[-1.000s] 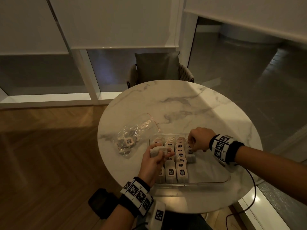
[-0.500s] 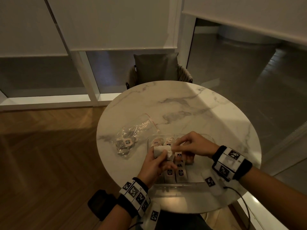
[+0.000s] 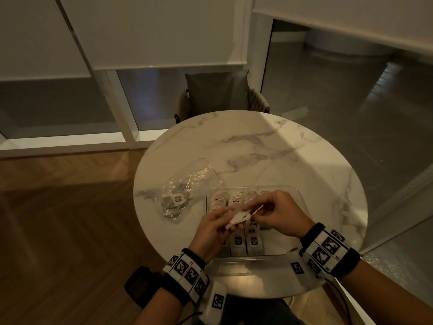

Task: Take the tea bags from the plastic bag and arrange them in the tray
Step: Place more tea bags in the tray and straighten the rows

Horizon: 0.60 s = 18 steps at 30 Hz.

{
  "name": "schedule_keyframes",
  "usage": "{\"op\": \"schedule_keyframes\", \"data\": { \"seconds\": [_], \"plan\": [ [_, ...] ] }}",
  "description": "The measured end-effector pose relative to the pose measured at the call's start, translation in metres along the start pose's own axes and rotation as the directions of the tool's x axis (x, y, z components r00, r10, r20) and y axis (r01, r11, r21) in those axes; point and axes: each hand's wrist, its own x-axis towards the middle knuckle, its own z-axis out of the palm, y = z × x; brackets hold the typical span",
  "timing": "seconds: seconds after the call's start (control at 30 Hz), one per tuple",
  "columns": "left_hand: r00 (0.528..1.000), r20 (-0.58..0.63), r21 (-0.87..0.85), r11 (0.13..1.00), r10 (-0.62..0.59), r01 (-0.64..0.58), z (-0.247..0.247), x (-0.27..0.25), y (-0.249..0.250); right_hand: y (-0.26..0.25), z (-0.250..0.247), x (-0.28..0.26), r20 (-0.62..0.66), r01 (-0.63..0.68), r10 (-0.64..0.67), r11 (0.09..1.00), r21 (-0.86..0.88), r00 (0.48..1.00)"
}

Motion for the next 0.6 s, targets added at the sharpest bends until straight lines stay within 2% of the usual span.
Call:
{"op": "schedule_keyframes", "data": {
  "seconds": [0.07,0.17,0.23,0.33,0.53,0.6],
  "plan": [
    [1.0,-0.007,0.066,0.997,0.03,-0.029,0.001,0.0,-0.002,0.001,-0.001,-0.002,-0.007,-0.009,0.009,1.0,0.0,1.0],
    [0.997,-0.001,0.171,0.982,0.081,-0.079,0.004,-0.001,-0.004,-0.001,-0.001,-0.004,-0.049,0.064,-0.068,0.995,-0.079,0.996],
    [0.994,0.018,0.225,0.968,0.109,-0.11,0.005,-0.003,-0.005,-0.003,0.002,-0.004,-0.005,0.134,-0.136,0.978,-0.16,0.991],
    [0.989,0.081,0.249,0.958,0.125,-0.141,0.005,-0.006,-0.005,-0.002,0.009,-0.001,0.068,0.149,-0.136,0.96,-0.239,0.988],
    [0.983,0.104,0.197,0.965,0.154,-0.172,0.003,-0.009,-0.004,-0.006,0.009,0.001,0.063,0.136,-0.127,0.978,-0.157,0.99],
    [0.985,0.091,0.188,0.968,0.15,-0.164,0.002,-0.008,-0.004,-0.007,0.007,0.002,-0.001,0.129,-0.13,0.984,-0.123,0.992]
  ]
}}
